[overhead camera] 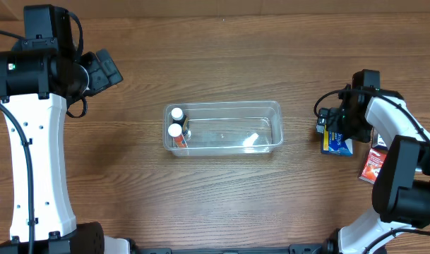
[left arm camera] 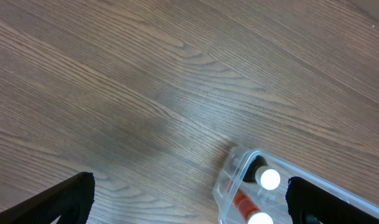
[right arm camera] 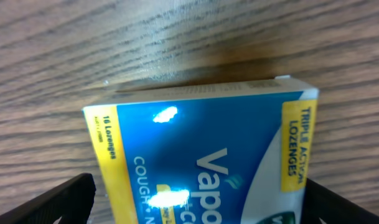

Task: Pack container
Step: 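Grasp the blue VapoDrops box with the right gripper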

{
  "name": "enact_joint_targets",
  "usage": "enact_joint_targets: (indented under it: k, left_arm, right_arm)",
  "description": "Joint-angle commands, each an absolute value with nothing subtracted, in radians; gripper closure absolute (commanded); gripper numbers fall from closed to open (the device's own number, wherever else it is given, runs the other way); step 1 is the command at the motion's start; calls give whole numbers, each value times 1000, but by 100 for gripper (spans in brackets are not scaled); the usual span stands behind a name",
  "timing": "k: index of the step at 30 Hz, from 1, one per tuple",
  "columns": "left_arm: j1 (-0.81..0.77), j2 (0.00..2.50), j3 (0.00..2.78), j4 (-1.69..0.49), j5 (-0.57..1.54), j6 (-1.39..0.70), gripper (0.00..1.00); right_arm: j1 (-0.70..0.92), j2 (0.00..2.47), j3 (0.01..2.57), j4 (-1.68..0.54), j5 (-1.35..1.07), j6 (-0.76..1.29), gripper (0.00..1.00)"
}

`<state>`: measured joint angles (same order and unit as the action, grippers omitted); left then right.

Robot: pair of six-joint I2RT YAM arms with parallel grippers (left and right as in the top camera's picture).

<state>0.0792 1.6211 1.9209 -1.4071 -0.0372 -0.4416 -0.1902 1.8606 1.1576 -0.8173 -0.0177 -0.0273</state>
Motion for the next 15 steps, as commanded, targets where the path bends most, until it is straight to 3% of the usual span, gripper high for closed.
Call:
enact_joint_targets:
  k: [1, 11, 15]
  left_arm:
    - [78, 1609, 1940, -1409, -33, -425, 0]
    - [78, 1609, 1940, -1410, -33, -425, 0]
    - [78, 1609, 1940, -1410, -33, -425, 0]
  right_arm:
    - [-193, 1861, 1094, -776, -9, -30, 0]
    - [-193, 1861, 1084, -751, -13, -30, 1]
    - [-193, 1861, 1089, -747, -13, -30, 14]
